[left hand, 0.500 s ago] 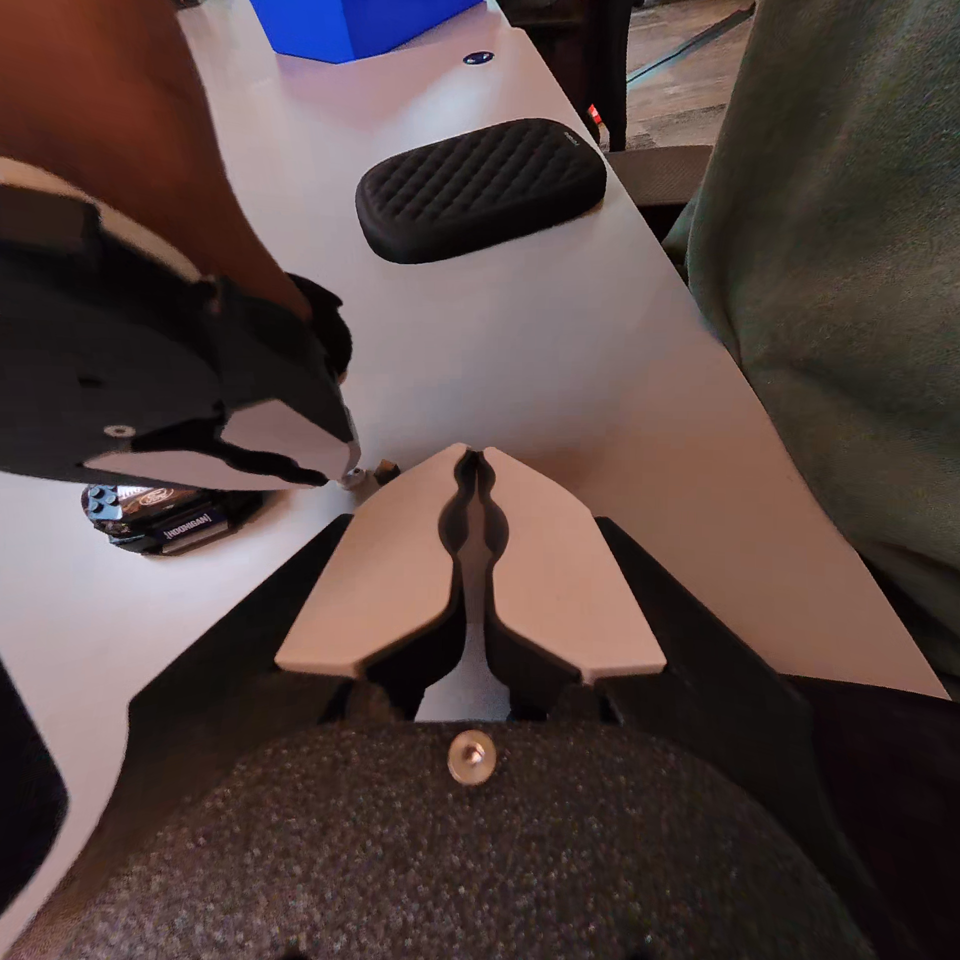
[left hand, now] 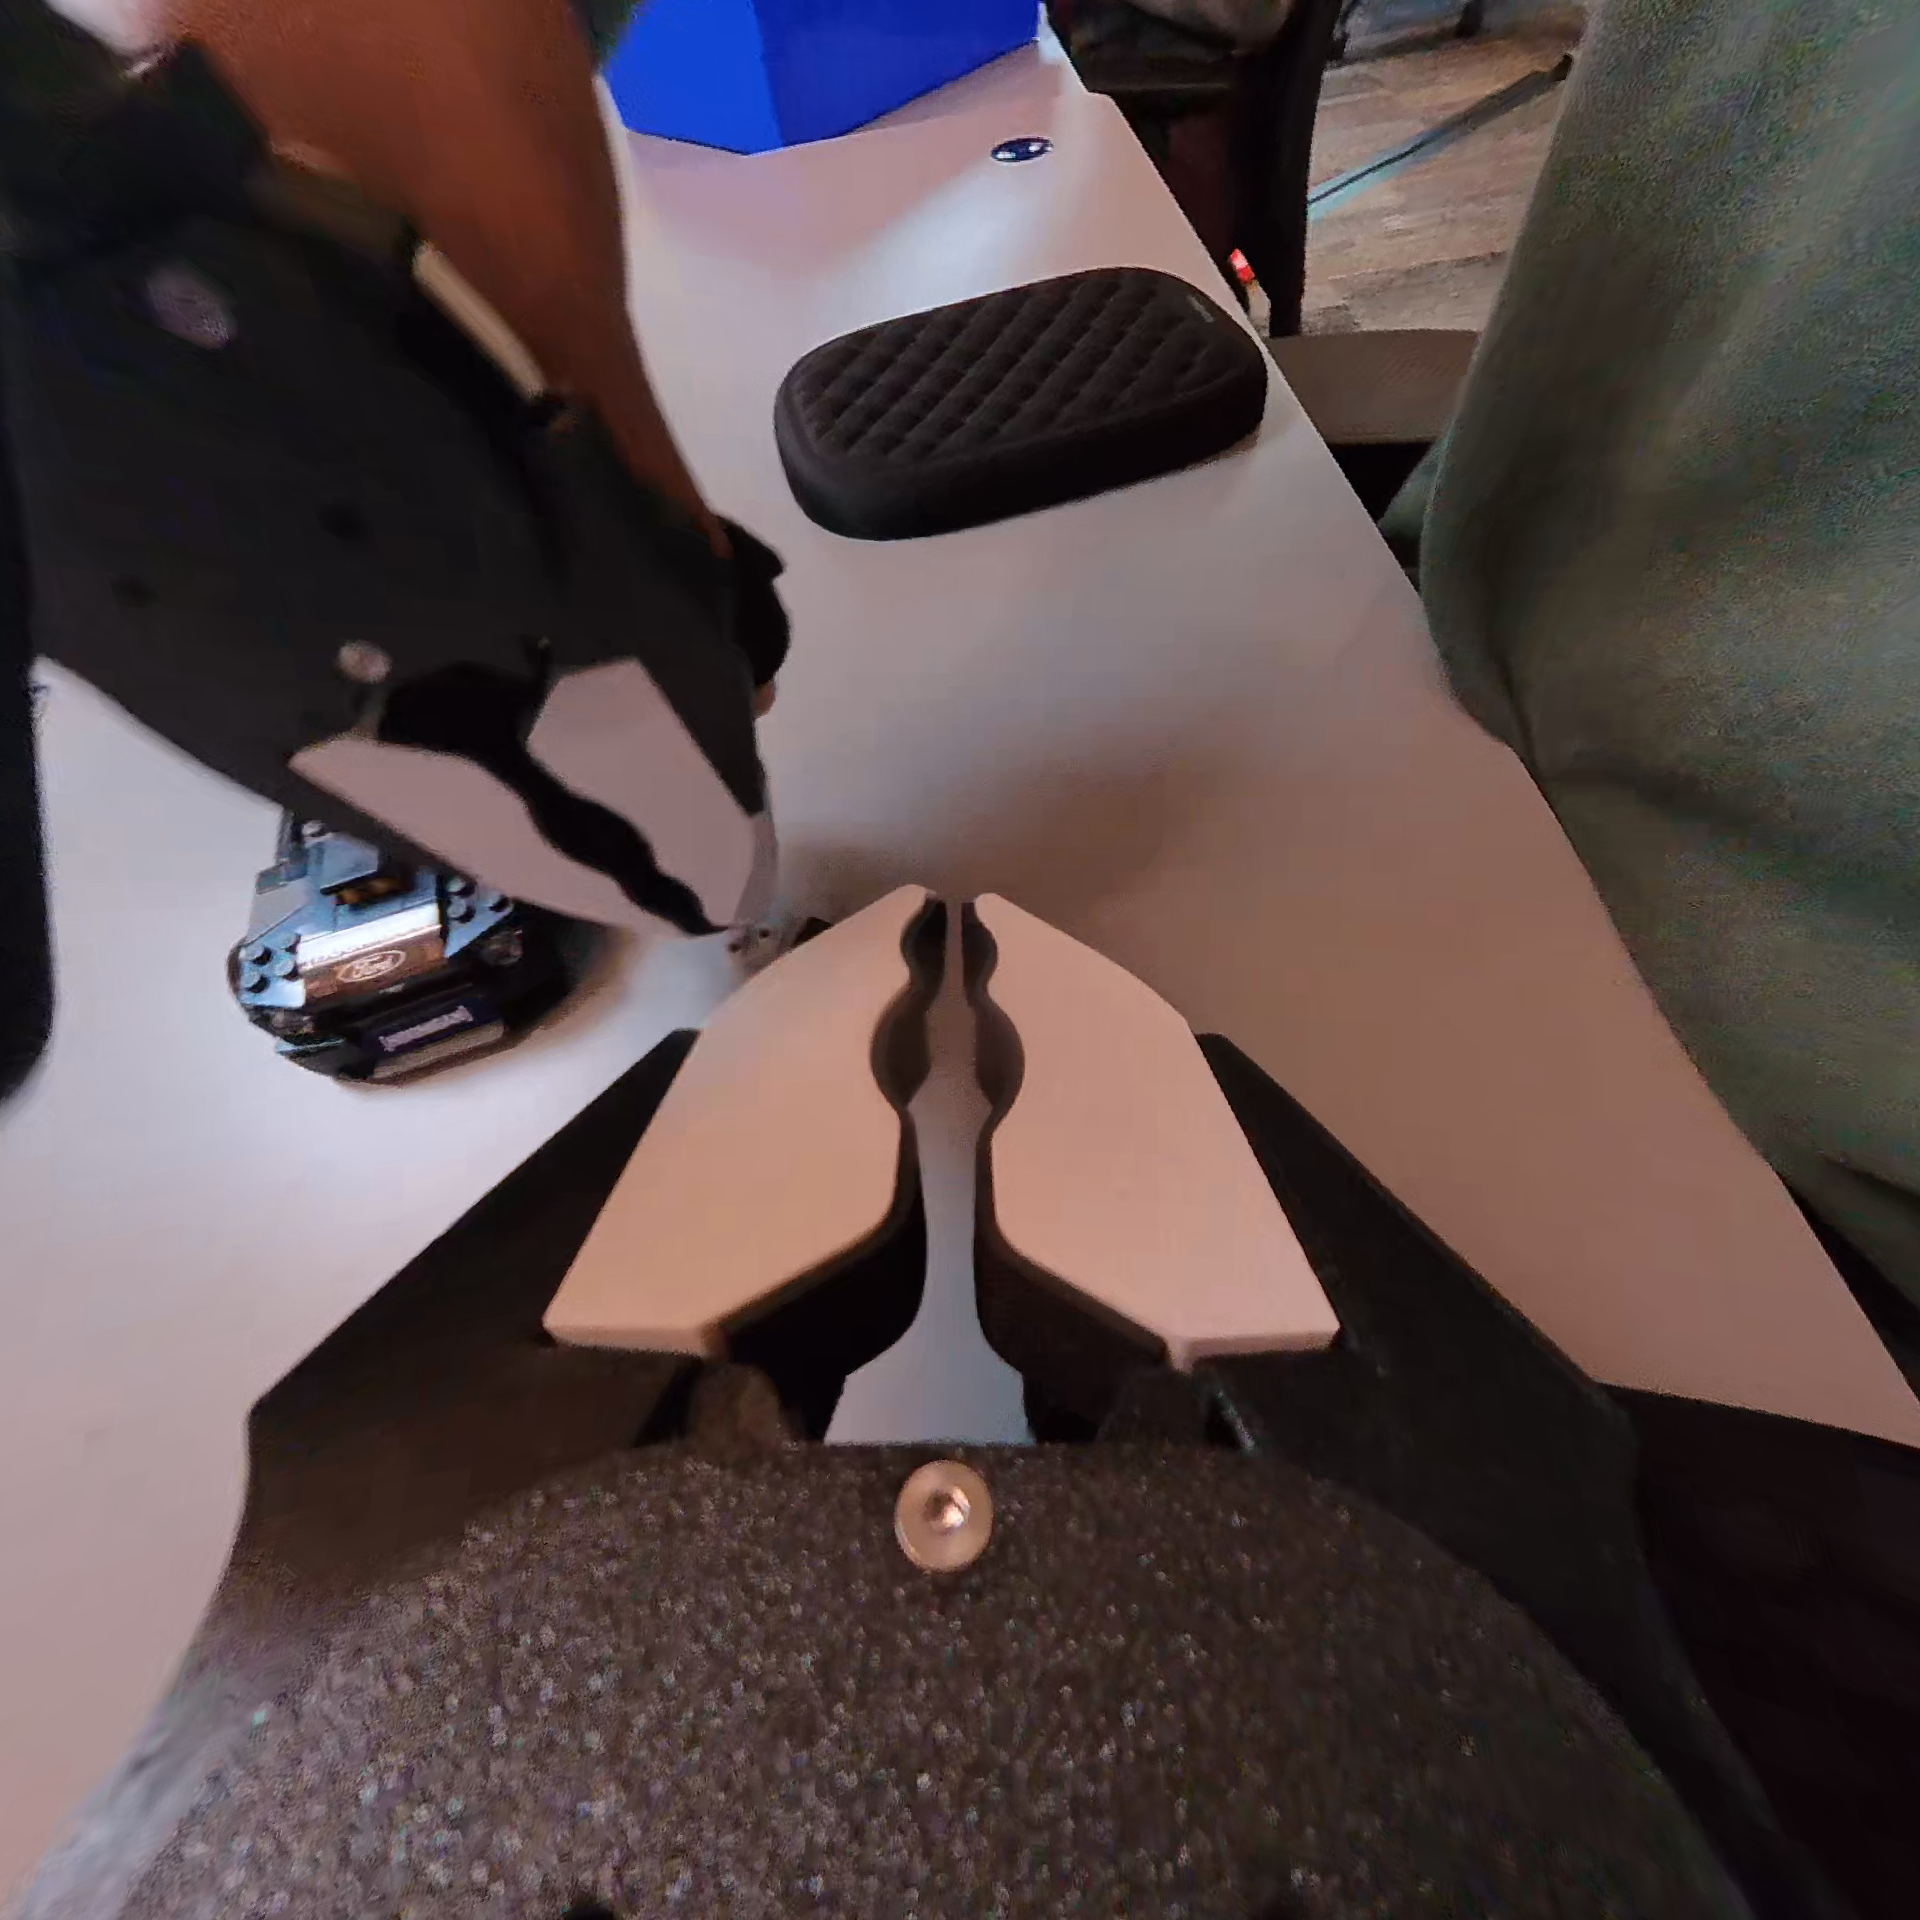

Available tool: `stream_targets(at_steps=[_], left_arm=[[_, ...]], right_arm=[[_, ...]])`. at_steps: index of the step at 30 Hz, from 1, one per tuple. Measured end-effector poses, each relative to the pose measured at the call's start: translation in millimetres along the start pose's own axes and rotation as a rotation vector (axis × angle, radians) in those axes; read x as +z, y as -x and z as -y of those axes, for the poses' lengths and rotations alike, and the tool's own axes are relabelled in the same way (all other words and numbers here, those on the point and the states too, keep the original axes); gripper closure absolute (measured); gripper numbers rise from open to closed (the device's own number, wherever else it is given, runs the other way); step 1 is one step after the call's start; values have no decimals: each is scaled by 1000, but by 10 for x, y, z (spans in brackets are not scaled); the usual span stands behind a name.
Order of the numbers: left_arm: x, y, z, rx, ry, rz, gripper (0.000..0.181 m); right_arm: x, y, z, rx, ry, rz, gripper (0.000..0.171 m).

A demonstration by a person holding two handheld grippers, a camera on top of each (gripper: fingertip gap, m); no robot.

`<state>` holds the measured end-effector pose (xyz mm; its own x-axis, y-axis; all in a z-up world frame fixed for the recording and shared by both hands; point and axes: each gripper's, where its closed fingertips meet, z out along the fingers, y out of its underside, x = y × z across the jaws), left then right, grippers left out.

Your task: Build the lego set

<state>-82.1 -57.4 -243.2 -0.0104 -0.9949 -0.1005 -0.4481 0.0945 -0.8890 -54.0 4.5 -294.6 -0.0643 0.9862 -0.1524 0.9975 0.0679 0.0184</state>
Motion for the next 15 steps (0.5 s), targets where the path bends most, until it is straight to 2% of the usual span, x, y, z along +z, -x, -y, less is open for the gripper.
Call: stream_targets(at_steps=[3,8,11,15], left_arm=[[22,84,-35,-20,19,47,175],[69,315,-86,-76,54,165,170],[141,386,-156,-103,93,166,168],[247,415,-155,-112,104,153,167]], right_arm=[[-60,49,-41,59,-163,20,166],[-355,155,4,157,-567,26,166],[-412,154,-13,183,-700,-1,166],[-423,181,49,156,-774,-5,166]])
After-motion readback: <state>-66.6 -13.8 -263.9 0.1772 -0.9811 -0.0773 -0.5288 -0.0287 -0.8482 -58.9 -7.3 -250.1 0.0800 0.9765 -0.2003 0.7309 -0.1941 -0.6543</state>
